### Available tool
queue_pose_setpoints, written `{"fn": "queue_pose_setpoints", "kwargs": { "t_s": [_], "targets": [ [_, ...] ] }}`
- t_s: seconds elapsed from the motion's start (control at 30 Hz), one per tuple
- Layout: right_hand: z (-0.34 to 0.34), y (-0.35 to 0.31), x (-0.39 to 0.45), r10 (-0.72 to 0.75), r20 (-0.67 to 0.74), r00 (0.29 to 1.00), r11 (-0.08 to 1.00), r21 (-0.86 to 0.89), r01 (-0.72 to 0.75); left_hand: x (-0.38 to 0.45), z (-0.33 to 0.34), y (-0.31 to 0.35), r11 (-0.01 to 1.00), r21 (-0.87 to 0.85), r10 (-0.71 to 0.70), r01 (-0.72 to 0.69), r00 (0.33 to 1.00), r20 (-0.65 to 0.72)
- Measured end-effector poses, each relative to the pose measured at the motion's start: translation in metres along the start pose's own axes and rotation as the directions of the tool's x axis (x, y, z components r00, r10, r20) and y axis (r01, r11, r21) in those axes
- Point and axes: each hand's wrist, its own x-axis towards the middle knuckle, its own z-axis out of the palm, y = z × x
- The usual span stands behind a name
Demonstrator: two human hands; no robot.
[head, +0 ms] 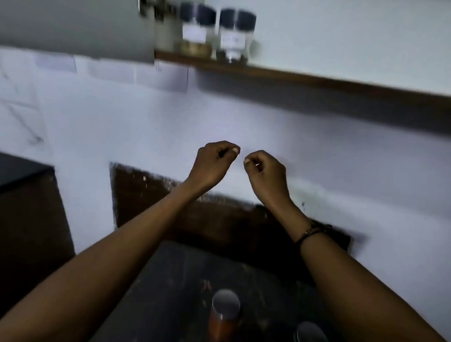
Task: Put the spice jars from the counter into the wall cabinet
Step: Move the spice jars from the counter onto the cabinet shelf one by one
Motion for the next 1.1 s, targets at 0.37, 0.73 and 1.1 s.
{"fn": "queue_pose_setpoints", "kwargs": {
  "t_s": [0.37, 0.73, 1.1],
  "targets": [
    [0.071, 0.103, -0.176, 0.429, 0.291, 0.855, 0.903, -0.163, -0.398, -0.149, 0.086, -0.125, 0.953, 0.167, -0.292, 0.252, 0.912, 0.288],
    [0.094, 0.139, -0.291, 0.609, 0.473, 0.636, 0.78, -0.5, -0.375, -0.222, 0.134, -0.182, 0.817, 0.49, -0.556, 0.304, 0.643, 0.527],
    [0.107, 0.153, -0.289, 0.663, 0.357, 0.658, 0.749, -0.292, -0.595, -0.232, 0.135, -0.196, 0.734, 0.252, -0.673, 0.63, 0.627, 0.393]
  ]
}}
